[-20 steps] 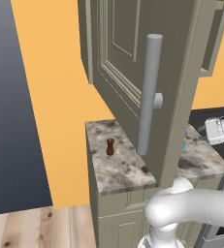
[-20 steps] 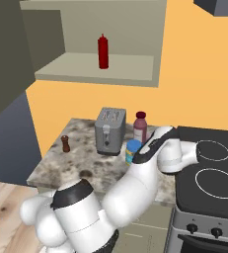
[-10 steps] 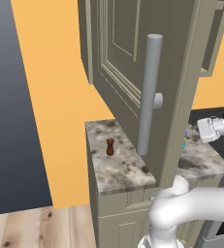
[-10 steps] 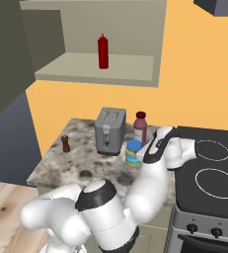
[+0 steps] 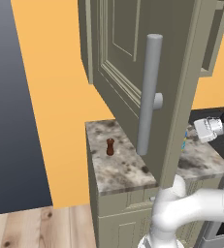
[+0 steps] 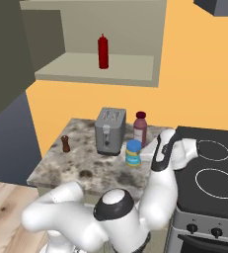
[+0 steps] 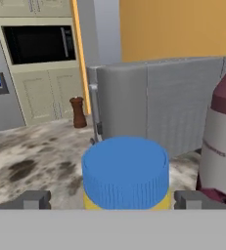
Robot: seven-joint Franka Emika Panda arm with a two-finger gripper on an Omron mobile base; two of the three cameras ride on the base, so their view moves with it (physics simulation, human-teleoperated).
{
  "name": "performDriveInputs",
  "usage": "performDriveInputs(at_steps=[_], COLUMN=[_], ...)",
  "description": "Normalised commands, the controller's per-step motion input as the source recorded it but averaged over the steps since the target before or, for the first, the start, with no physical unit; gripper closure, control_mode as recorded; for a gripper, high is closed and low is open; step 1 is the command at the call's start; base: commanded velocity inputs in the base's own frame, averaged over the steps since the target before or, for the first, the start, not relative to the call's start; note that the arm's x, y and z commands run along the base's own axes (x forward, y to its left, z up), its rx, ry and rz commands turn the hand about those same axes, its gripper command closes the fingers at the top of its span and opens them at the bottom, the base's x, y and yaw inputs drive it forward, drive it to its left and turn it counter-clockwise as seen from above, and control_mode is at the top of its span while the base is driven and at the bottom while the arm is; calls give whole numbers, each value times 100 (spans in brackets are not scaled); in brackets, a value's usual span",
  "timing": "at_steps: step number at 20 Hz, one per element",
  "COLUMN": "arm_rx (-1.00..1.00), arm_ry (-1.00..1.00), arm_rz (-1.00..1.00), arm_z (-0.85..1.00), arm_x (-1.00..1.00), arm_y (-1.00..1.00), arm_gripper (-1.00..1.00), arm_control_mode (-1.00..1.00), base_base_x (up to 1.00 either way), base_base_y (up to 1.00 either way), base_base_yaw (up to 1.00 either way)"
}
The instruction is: There are various items on the counter. Only move the condiments/shakers into the cabinet.
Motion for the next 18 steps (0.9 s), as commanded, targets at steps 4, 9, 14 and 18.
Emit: performDriveInputs(at_steps=[4,9,14,18], arm_rx=[0,0,0,0], arm_ry=[4,5,5,2], arm_rz=[2,1,0,2], arm_z=[-6,-8,-9,-6], arm_x=[8,13,8,0], arm_y=[0,1,6,13], arm_gripper=[-100,-100,-100,-100], arm_control_mode=[-100,-100,-100,-100], base_base_x=[0,0,0,0], base_base_y=[0,0,0,0], base_base_yaw=[0,0,0,0])
